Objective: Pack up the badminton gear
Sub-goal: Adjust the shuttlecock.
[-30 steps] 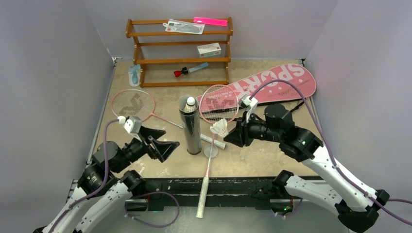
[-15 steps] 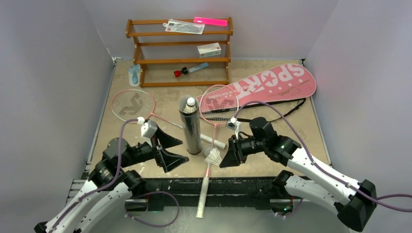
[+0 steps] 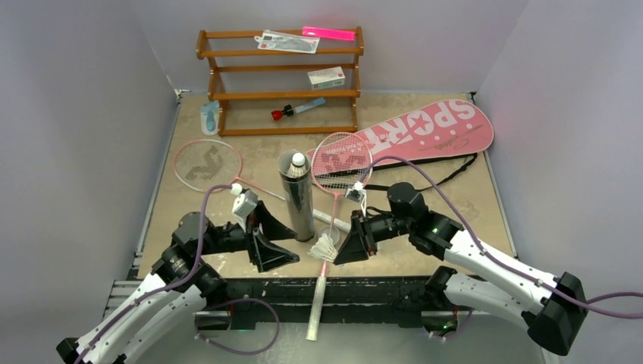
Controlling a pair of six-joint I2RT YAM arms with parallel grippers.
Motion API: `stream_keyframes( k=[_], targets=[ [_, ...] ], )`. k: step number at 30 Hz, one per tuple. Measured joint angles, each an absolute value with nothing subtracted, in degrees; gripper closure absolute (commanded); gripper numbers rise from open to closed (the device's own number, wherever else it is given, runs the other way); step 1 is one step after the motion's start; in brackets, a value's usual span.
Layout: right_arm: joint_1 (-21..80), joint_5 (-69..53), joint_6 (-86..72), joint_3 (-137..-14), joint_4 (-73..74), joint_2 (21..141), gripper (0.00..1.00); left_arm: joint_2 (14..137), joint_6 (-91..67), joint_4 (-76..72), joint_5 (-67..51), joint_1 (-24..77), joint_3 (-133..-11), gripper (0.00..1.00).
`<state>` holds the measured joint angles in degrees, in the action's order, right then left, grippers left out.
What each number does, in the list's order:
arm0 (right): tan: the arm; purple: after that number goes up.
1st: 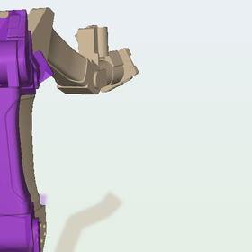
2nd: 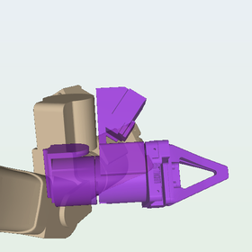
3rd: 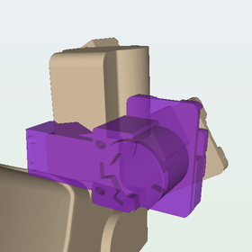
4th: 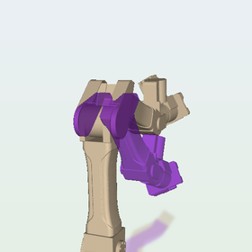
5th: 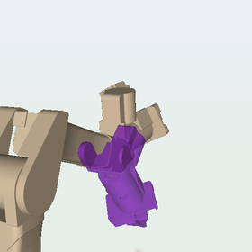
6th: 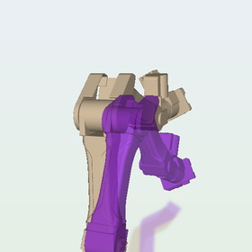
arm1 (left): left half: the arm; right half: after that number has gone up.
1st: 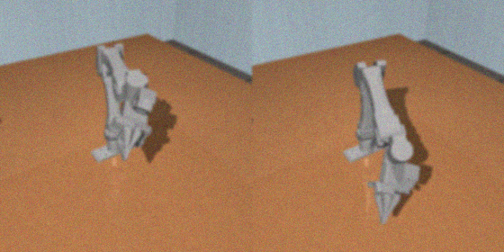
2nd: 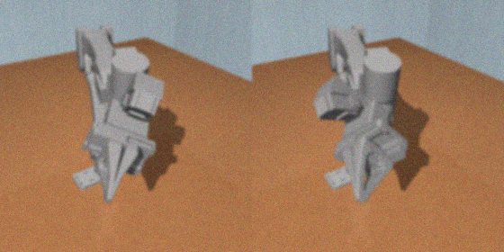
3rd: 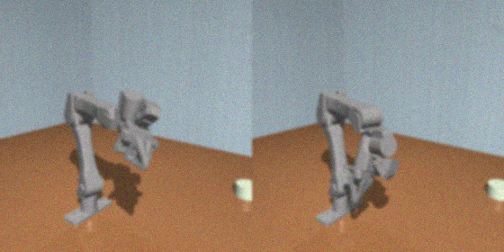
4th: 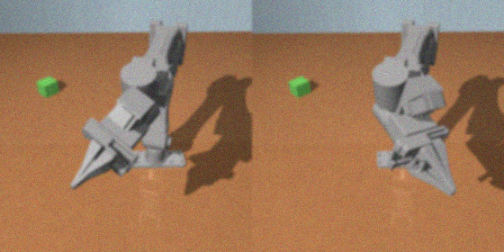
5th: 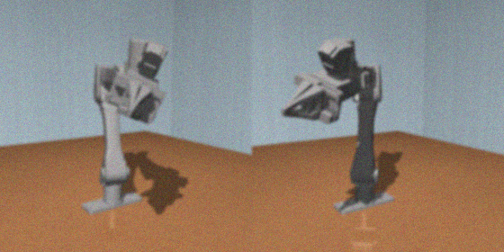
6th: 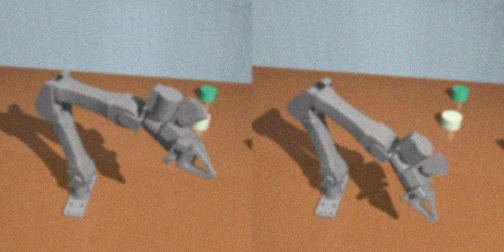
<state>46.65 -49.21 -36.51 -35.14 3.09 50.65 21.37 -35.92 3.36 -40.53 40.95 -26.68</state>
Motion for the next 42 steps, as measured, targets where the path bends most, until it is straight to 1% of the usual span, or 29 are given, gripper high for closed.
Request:
stream_keyframes(
  k=[5, 10, 17, 23, 24, 26, 27, 28, 29, 30, 32, 34, 37, 40, 42],
  targets=[
    [49.3, -48.9, -37.4, -35.3, 1.2, 52.6, 0.77, 21.5, -37.2, 0.5, -42.3, 40.9, -25.8, 0.35],
    [52.1, -48.0, -38.4, -36.4, -0.9, 55.2, 0.77, 21.1, -38.1, 0.1, -43.2, 40.9, -25.1, 0.35],
    [52.9, -45.3, -40.9, -37.8, -4.2, 57.2, 0.76, 20.9, -38.5, 0.1, -43.9, 40.9, -24.4, 0.36],
    [52.9, -43.8, -42.5, -38.4, -6.9, 57.8, 0.75, 22.2, -38.5, -0.1, -44.9, 41.1, -24.4, 0.41],
    [52.9, -43.4, -42.7, -38.5, -7.1, 57.8, 0.74, 22.6, -38.5, -0.3, -45.0, 41.2, -24.4, 0.43],
    [52.9, -43.1, -42.9, -38.5, -7.6, 58.1, 0.69, 23.2, -38.5, -0.5, -45.3, 41.3, -24.4, 0.53],
    [52.9, -43.0, -43.1, -38.5, -7.9, 58.3, 0.67, 23.5, -38.5, -0.6, -45.5, 41.3, -24.4, 0.63],
    [52.9, -43.0, -43.2, -38.5, -8.2, 58.5, 0.66, 23.7, -38.5, -0.8, -45.7, 41.3, -24.4, 0.81],
    [52.9, -43.0, -43.4, -38.5, -8.3, 58.7, 0.64, 24.0, -38.5, -1.0, -45.8, 41.3, -24.4, 0.93],
    [52.9, -43.1, -43.5, -38.5, -8.3, 58.9, 0.62, 24.3, -38.5, -1.1, -45.8, 41.3, -24.4, 1.00],
    [53.1, -43.1, -43.7, -38.5, -8.6, 59.1, 0.55, 24.7, -38.4, -1.1, -45.8, 41.3, -24.4, 1.00],
    [53.1, -42.9, -44.0, -38.5, -8.8, 59.2, 0.46, 25.0, -38.3, -1.1, -45.8, 41.3, -24.4, 1.00],
    [53.1, -42.3, -43.9, -38.6, -8.8, 59.1, 0.37, 24.9, -38.3, -1.1, -45.8, 41.4, -24.4, 1.00],
    [53.1, -41.2, -43.4, -38.6, -7.9, 58.1, 0.22, 24.6, -38.3, -0.3, -45.5, 41.4, -24.5, 1.00],
    [53.1, -39.9, -43.0, -38.6, -7.1, 56.5, 0.18, 24.1, -38.5, 1.3, -44.7, 41.4, -24.9, 1.00]
  ],
)
